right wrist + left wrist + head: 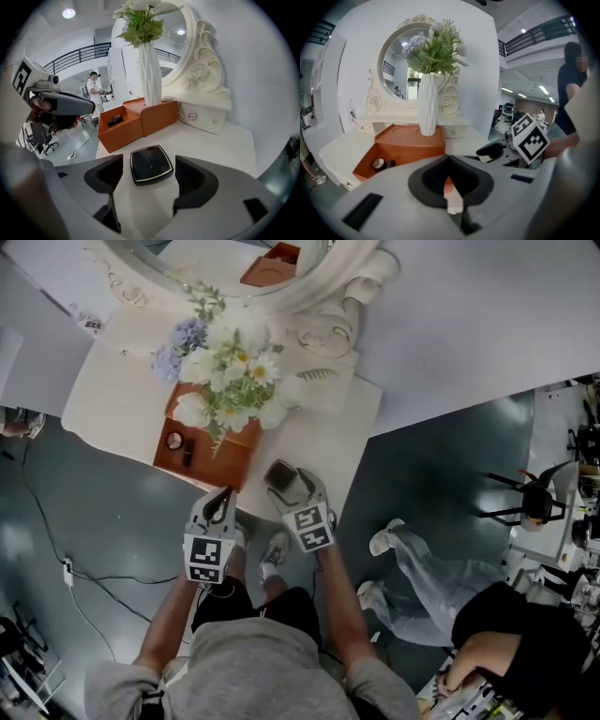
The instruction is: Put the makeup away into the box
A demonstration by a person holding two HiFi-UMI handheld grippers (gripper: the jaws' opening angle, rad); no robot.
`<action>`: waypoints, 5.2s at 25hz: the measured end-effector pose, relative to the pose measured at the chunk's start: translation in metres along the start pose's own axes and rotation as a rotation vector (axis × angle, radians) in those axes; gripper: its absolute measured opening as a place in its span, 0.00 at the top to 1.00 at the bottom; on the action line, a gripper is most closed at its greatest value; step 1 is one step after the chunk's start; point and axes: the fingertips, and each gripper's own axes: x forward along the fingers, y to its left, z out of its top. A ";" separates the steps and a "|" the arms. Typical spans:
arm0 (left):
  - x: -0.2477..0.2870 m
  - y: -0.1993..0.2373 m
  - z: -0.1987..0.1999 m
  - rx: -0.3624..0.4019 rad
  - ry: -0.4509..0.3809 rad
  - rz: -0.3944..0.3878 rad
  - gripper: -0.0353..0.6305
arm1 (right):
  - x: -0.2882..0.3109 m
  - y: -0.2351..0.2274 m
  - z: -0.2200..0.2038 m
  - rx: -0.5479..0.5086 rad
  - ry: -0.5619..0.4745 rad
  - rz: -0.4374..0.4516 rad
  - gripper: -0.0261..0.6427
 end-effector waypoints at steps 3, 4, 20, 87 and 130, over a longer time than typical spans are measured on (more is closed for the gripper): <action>0.004 0.004 -0.004 -0.005 0.009 0.001 0.95 | 0.010 -0.001 -0.004 0.002 0.017 0.011 0.45; 0.005 0.005 -0.005 -0.008 0.011 0.001 0.94 | 0.012 -0.002 -0.005 0.000 0.023 0.011 0.45; 0.008 0.019 -0.006 -0.026 0.012 0.017 0.95 | 0.018 -0.008 -0.006 -0.047 0.065 -0.011 0.47; -0.068 0.206 -0.030 -0.192 -0.057 0.222 0.95 | 0.150 0.123 0.104 -0.256 0.295 0.105 0.48; -0.137 0.001 0.098 0.070 -0.303 0.143 0.95 | -0.179 0.060 0.151 -0.036 -0.447 -0.206 0.81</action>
